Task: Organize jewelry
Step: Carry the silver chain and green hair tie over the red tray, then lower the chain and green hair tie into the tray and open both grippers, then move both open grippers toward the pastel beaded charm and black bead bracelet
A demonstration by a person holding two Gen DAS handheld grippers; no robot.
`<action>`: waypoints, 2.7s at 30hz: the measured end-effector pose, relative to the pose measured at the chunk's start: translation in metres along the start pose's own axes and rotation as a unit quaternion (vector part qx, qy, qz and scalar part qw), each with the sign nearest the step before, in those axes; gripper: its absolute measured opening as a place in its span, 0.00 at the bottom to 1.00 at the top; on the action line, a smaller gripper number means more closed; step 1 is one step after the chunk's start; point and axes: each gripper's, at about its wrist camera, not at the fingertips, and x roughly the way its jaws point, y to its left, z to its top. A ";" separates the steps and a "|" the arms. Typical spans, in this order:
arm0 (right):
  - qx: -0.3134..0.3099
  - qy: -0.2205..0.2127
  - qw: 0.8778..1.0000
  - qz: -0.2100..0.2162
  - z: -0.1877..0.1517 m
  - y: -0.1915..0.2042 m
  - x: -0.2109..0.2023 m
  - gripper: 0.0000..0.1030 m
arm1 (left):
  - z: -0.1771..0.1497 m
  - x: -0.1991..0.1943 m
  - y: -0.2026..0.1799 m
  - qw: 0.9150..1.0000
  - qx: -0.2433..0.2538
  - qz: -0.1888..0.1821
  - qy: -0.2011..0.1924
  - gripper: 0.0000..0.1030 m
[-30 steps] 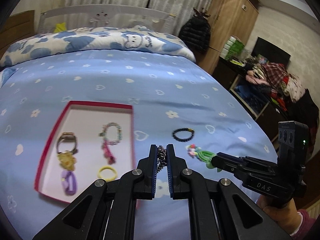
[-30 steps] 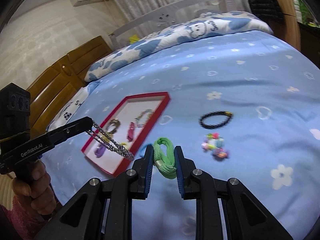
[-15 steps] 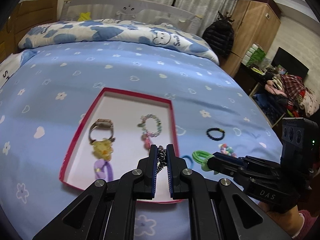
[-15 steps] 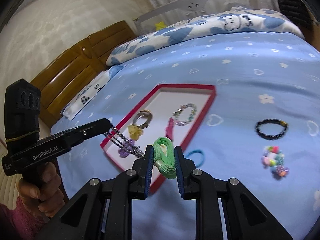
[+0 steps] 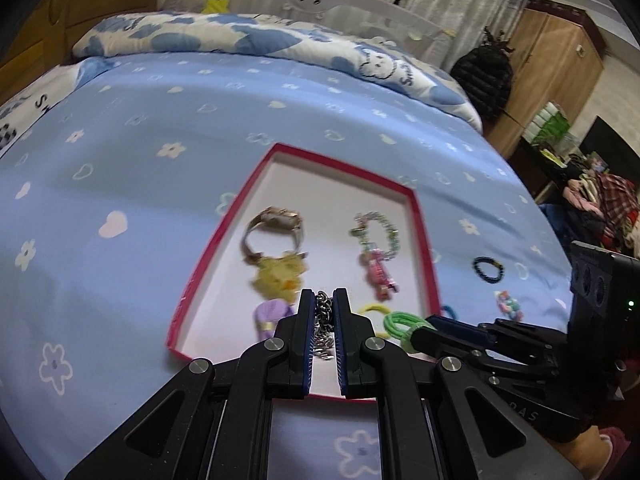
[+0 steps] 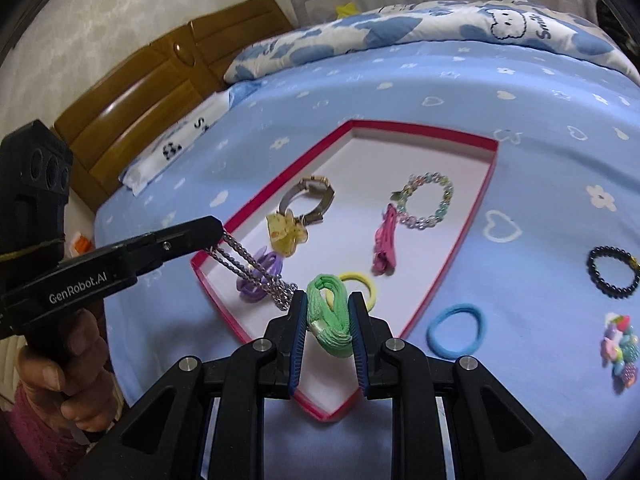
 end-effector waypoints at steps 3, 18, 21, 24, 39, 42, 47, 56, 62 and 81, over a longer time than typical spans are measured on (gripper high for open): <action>-0.017 0.015 1.000 -0.008 0.001 0.004 0.011 0.20 | -0.001 0.008 0.008 1.000 -0.008 0.017 0.006 0.07; -0.039 0.045 0.998 -0.027 0.002 0.003 0.034 0.25 | -0.003 0.037 0.015 0.997 -0.021 0.061 0.042 0.08; -0.032 0.042 0.998 -0.022 0.003 0.001 0.032 0.29 | -0.001 0.039 0.017 0.997 -0.022 0.066 0.042 0.12; -0.028 0.040 0.999 -0.020 0.004 0.001 0.031 0.33 | -0.002 0.037 0.018 0.997 -0.027 0.068 0.038 0.18; -0.022 0.024 0.999 -0.016 0.001 -0.002 0.019 0.43 | -0.005 0.016 0.014 0.998 -0.024 0.062 0.021 0.31; -0.018 0.020 1.000 -0.016 0.001 -0.003 0.016 0.43 | -0.004 0.010 0.014 0.998 -0.025 0.060 0.017 0.33; -0.008 0.001 1.000 -0.014 0.001 -0.005 0.000 0.43 | -0.003 -0.001 0.011 0.998 -0.028 0.054 0.008 0.44; 0.047 -0.055 0.997 -0.038 -0.014 -0.042 -0.061 0.49 | -0.003 -0.017 -0.016 1.000 -0.009 0.026 -0.003 0.57; 0.087 -0.086 0.990 -0.074 -0.027 -0.078 -0.102 0.49 | -0.001 -0.016 -0.044 1.000 0.020 0.004 0.000 0.60; 0.180 -0.135 0.964 -0.141 -0.070 -0.161 -0.175 0.49 | 0.008 0.020 -0.127 0.993 0.108 -0.026 0.027 0.62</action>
